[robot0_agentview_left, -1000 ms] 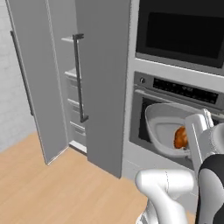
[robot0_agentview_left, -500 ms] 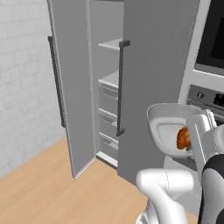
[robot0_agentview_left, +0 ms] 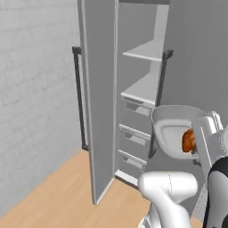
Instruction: Take the meat container that has the chicken drumstick and place it on the second highest rack of the freezer. Then take the vegetable container that has the cucumber and garlic and place it on the highest rack of the freezer.
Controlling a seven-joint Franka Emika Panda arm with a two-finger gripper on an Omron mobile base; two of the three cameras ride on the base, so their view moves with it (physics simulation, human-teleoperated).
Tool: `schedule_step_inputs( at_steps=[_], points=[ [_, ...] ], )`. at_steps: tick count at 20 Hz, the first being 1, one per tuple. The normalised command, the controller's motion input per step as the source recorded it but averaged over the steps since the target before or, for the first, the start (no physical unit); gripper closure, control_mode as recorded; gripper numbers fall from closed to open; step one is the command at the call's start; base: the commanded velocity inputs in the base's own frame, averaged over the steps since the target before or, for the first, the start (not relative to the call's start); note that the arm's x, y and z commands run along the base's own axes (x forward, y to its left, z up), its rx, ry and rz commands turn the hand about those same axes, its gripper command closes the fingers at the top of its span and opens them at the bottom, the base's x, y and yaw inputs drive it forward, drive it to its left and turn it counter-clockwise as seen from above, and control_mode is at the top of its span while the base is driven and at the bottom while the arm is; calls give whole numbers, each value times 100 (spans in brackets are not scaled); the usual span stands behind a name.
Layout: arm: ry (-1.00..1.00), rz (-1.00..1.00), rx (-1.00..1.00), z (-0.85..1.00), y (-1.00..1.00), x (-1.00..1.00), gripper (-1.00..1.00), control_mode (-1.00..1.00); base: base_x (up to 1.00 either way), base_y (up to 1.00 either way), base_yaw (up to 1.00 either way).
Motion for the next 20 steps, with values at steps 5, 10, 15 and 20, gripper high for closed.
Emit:
schedule_step_inputs(
  at_steps=[5, 10, 15, 20],
  points=[
    [0, 0, 0, 0, 0, 0, 100, 100, 100, 50, -38],
    [0, 0, 0, 0, 0, 0, 100, 100, 77, 18, -40],
    [0, 0, 0, 0, 0, 0, 100, 100, 65, 24, -39],
    [0, 0, 0, 0, 0, 0, 100, 100, 74, 17, -30]
  ],
)
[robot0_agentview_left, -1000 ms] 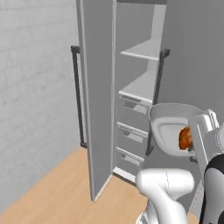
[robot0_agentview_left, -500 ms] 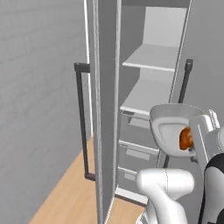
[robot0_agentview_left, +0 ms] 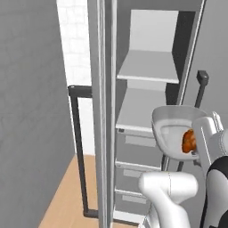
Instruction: Take the meat container that has the chicken drumstick and place it on the second highest rack of the freezer. Then take the vegetable container that has the cucumber and garlic and place it on the highest rack of the freezer.
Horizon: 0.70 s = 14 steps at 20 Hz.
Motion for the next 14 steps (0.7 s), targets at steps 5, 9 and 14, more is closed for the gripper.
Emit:
schedule_step_inputs(
  at_steps=[5, 9, 14],
  points=[
    [0, 0, 0, 0, 0, 0, 100, 100, 68, 5, -21],
    [0, 0, 0, 0, 0, 0, 100, 100, 56, 27, -26],
    [0, 0, 0, 0, 0, 0, 100, 100, 35, 35, -28]
  ],
)
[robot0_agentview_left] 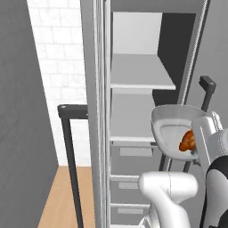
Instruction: Take the meat container that has the chicken drumstick and place it on the second highest rack of the freezer. Then take the vegetable container that has the cucumber and garlic and place it on the highest rack of the freezer.
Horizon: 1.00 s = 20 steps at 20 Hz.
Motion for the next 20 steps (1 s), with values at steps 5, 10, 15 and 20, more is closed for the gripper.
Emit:
schedule_step_inputs(
  at_steps=[5, 10, 15, 20],
  points=[
    [1, -9, 0, 0, 24, 38, 100, -100, 8, 6, -4],
    [2, 5, 0, -13, 17, 67, 100, -100, 0, 0, 0],
    [4, 7, 0, -40, 1, 94, 100, -100, 0, 0, 0],
    [0, 0, -2, -68, 0, 87, 100, -100, 0, 0, 0]
  ],
)
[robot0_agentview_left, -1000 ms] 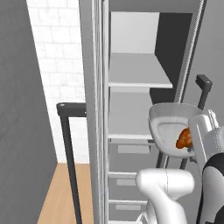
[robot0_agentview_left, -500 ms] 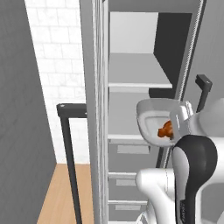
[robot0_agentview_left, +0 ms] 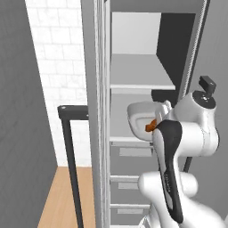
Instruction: Take the meat container that has the chicken drumstick and place it on the second highest rack of the freezer. Then take the vegetable container that has the cucumber and garlic and place it on the highest rack of the freezer.
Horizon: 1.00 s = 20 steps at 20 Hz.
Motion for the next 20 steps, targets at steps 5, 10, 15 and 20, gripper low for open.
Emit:
schedule_step_inputs(
  at_steps=[5, 10, 15, 20],
  points=[
    [0, -6, -5, -67, -5, 71, 100, -100, 0, 0, 0],
    [3, -2, 0, -40, -14, 70, 100, -100, 0, 0, 0],
    [3, 0, 0, -31, -15, 67, 100, -100, 0, 0, 0],
    [3, 0, 0, -41, -9, 66, 100, -100, 0, 0, 0]
  ],
)
